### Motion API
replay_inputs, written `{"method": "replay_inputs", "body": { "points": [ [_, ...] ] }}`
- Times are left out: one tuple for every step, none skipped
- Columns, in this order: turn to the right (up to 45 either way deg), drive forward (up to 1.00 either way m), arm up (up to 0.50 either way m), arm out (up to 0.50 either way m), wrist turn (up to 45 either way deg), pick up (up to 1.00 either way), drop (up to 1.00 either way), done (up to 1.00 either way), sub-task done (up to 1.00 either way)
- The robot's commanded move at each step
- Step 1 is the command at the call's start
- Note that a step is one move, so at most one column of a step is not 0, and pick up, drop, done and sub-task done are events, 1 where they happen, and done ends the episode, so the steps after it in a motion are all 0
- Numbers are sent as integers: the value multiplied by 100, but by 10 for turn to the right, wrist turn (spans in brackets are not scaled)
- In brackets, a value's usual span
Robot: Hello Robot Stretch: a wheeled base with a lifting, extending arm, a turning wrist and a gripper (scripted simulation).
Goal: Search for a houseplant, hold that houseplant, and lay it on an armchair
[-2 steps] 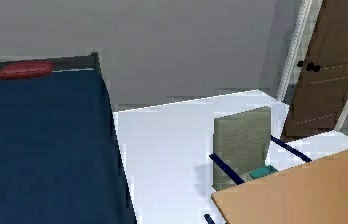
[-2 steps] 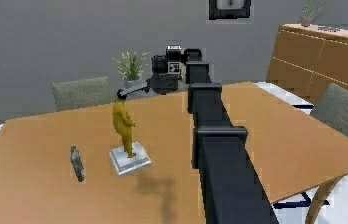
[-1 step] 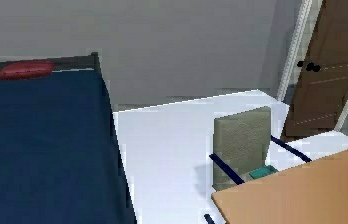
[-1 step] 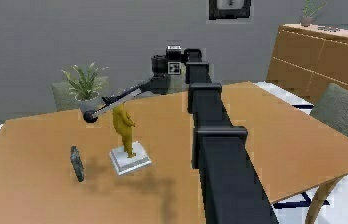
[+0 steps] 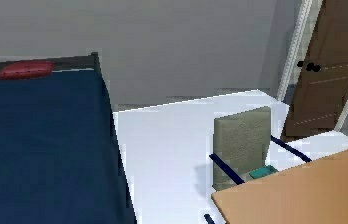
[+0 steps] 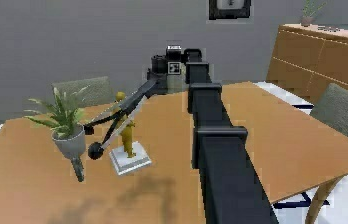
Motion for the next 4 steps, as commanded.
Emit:
{"method": "replay_inputs", "body": {
  "points": [
    [0,0,0,0,-60,0,0,0,0],
    [0,0,0,-40,0,0,0,0,0],
    [-450,0,0,0,0,0,0,0,0],
    [-450,0,0,0,0,0,0,0,0]
  ]
}}
